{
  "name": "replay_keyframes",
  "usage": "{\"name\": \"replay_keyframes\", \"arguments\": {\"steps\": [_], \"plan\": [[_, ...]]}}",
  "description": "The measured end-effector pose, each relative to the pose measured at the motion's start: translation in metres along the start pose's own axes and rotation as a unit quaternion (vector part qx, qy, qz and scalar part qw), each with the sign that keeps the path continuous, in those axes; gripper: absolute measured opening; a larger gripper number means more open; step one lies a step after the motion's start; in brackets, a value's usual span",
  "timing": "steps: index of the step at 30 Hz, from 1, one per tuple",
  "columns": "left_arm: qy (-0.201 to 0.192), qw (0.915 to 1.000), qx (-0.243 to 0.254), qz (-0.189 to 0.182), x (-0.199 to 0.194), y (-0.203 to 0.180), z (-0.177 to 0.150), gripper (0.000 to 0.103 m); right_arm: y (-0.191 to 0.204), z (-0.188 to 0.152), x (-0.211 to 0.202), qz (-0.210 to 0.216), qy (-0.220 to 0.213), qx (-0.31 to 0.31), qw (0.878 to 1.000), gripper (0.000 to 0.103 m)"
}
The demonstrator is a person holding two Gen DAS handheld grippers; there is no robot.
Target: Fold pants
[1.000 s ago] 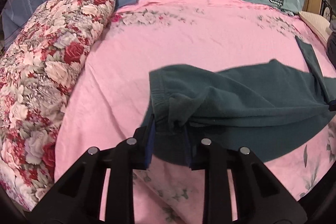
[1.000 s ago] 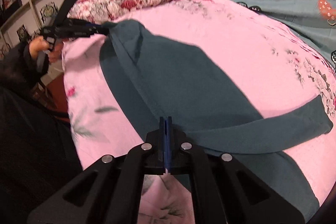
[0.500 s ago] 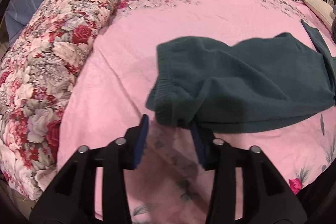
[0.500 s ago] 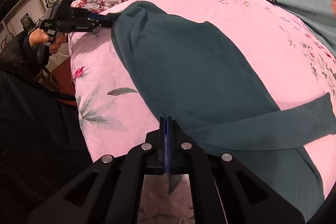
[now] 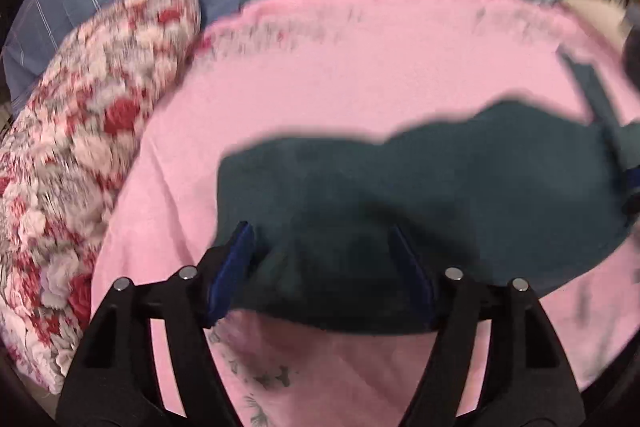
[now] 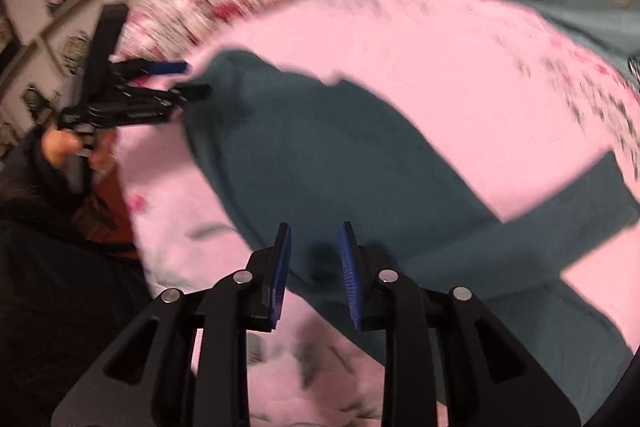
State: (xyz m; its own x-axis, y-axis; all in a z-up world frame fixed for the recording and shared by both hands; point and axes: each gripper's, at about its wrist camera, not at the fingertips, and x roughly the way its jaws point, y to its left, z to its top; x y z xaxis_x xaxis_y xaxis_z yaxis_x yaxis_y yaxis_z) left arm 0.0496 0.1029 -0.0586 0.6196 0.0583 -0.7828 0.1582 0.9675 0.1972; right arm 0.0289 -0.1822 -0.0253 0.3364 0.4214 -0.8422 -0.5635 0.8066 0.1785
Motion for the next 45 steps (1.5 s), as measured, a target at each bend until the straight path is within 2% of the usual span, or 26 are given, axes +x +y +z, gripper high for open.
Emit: {"name": "replay_keyframes", "arguments": {"steps": [1,2,4,5,7,8,9,11,13,15,18,20,23,26,27,28,29,30,31,32,34,39,42,45], "plan": [[0.012,0.9999,-0.008,-0.009,0.008,0.005,-0.009,0.065,-0.006,-0.008,0.008,-0.004,0.018,0.009,1.0,0.024],[0.0,0.9997,-0.019,-0.015,0.006,0.012,-0.016,0.066,-0.009,-0.011,0.005,0.002,0.014,0.01,1.0,0.024],[0.001,0.9997,-0.024,-0.009,-0.002,0.021,-0.022,0.067,-0.015,-0.013,-0.008,0.006,0.004,0.017,1.0,0.024],[-0.001,0.9995,-0.028,-0.011,-0.008,0.024,-0.021,0.066,-0.02,-0.01,-0.022,0.001,-0.017,0.019,1.0,0.025],[-0.018,0.9989,-0.033,-0.027,-0.024,0.023,-0.015,0.066,-0.037,0.001,-0.045,-0.038,-0.05,0.028,0.998,0.028],[-0.029,0.9986,-0.024,-0.038,-0.034,0.014,-0.008,0.066,-0.055,0.011,-0.058,-0.069,-0.062,0.051,0.994,0.037],[-0.042,0.9979,-0.006,-0.049,-0.044,0.0,-0.002,0.066,-0.077,0.02,-0.068,-0.099,-0.067,0.083,0.989,0.045],[-0.065,0.9943,0.035,-0.077,-0.061,-0.033,0.012,0.071,-0.123,0.036,-0.082,-0.15,-0.063,0.151,0.975,0.047],[-0.085,0.9857,0.08,-0.121,-0.073,-0.079,0.024,0.076,-0.166,0.051,-0.085,-0.191,-0.047,0.192,0.962,0.047],[-0.091,0.9757,0.119,-0.16,-0.073,-0.126,0.033,0.076,-0.198,0.058,-0.082,-0.224,-0.04,0.223,0.948,0.047],[-0.079,0.9659,0.151,-0.195,-0.061,-0.183,0.04,0.076,-0.24,0.069,-0.06,-0.23,-0.007,0.28,0.932,0.047],[-0.074,0.9604,0.168,-0.21,-0.054,-0.208,0.044,0.076,-0.258,0.071,-0.038,-0.232,0.01,0.308,0.923,0.047],[-0.074,0.9559,0.183,-0.217,-0.048,-0.225,0.045,0.076,-0.268,0.087,-0.011,-0.248,0.029,0.317,0.915,0.047],[-0.05,0.9552,0.185,-0.225,-0.037,-0.235,0.043,0.075,-0.278,0.101,0.007,-0.284,0.049,0.308,0.907,0.047],[-0.043,0.955,0.186,-0.227,-0.034,-0.241,0.045,0.071,-0.284,0.104,0.014,-0.292,0.06,0.307,0.904,0.046],[-0.033,0.9533,0.187,-0.234,-0.031,-0.243,0.043,0.061,-0.289,0.104,0.022,-0.304,0.073,0.308,0.898,0.044],[-0.022,0.9508,0.191,-0.243,-0.029,-0.246,0.04,0.054,-0.293,0.104,0.027,-0.306,0.083,0.309,0.896,0.029],[-0.015,0.9481,0.196,-0.25,-0.027,-0.249,0.038,0.039,-0.295,0.103,0.03,-0.297,0.082,0.31,0.899,0.009],[-0.014,0.945,0.2,-0.258,-0.028,-0.25,0.036,0.034,-0.296,0.103,0.03,-0.292,0.081,0.311,0.901,0.0],[-0.018,0.9435,0.204,-0.26,-0.03,-0.249,0.035,0.033,-0.295,0.103,0.028,-0.289,0.079,0.307,0.903,0.001],[-0.021,0.9398,0.213,-0.266,-0.034,-0.252,0.034,0.025,-0.294,0.099,0.014,-0.277,0.061,0.309,0.908,0.001],[-0.03,0.9347,0.217,-0.28,-0.038,-0.253,0.032,0.025,-0.272,0.067,-0.072,-0.211,-0.049,0.323,0.921,0.001],[-0.04,0.9314,0.221,-0.286,-0.044,-0.255,0.031,0.025,-0.253,0.021,-0.135,-0.194,-0.116,0.328,0.917,0.001],[-0.043,0.9293,0.223,-0.291,-0.047,-0.256,0.031,0.026,-0.241,-0.034,-0.182,-0.185,-0.165,0.355,0.902,0.001]]}}
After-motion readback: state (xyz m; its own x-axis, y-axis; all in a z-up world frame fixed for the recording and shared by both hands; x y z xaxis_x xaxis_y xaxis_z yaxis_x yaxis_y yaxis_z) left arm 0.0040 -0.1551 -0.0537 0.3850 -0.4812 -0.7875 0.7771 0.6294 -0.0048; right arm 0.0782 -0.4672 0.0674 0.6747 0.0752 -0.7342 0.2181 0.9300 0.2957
